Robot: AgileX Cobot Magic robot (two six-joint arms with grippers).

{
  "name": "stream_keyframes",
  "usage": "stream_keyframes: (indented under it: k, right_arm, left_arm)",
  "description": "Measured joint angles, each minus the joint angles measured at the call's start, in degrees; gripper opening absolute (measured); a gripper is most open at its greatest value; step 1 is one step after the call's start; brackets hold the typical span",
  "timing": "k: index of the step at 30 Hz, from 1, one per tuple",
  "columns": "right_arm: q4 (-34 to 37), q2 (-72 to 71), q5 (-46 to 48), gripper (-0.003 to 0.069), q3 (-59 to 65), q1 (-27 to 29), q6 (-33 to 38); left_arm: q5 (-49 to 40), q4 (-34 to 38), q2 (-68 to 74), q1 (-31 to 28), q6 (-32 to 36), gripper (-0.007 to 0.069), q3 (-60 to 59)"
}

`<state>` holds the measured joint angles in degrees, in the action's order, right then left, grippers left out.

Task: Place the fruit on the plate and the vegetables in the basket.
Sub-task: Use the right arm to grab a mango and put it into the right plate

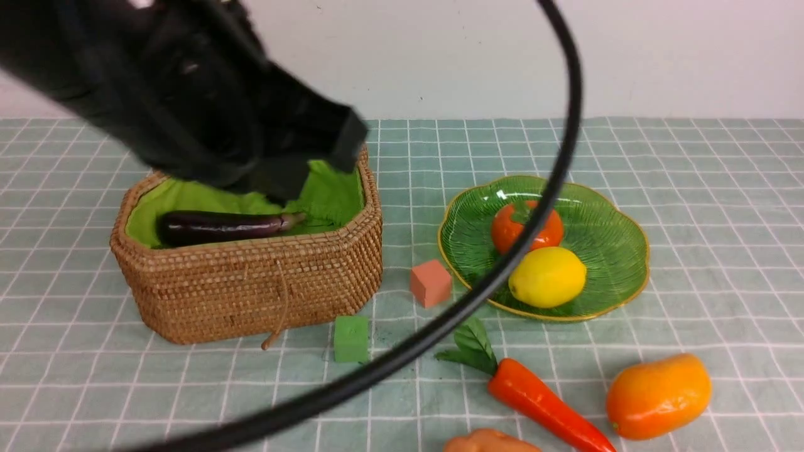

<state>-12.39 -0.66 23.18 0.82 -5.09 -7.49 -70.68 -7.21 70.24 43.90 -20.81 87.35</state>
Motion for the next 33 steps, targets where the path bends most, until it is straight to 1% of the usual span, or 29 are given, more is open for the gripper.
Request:
stream_keyframes:
  k: [5,8,12,17,29,33]
  right_arm:
    - [-0.05,0.00,0.00,0.0241,0.00,0.00,0.00]
    - [-0.05,0.00,0.00,0.0241,0.00,0.00,0.00]
    - [-0.05,0.00,0.00,0.0241,0.00,0.00,0.00]
    - [-0.05,0.00,0.00,0.0241,0.00,0.00,0.00]
    - [-0.05,0.00,0.00,0.0241,0.00,0.00,0.00]
    - [-0.05,0.00,0.00,0.0241,0.00,0.00,0.00]
  left_arm:
    - [0.00,2.41,-9.06,0.00,-0.62,-0.0013,-8.50]
    - [-0.06,3.30,-15.90,0.00,-3.01,-0.0013,-13.28]
    - [-0.06,4.32,-22.39,0.00,-4.94,-0.0013,-16.45]
    - [-0.06,4.50,-29.05,0.00,-5.64,-0.0013,-16.98]
    - [-0.06,4.25,-30.97,0.00,-5.89,-0.0013,-16.98]
    - [-0.06,1.11,-31.33,0.00,-5.83,-0.0013,-18.35]
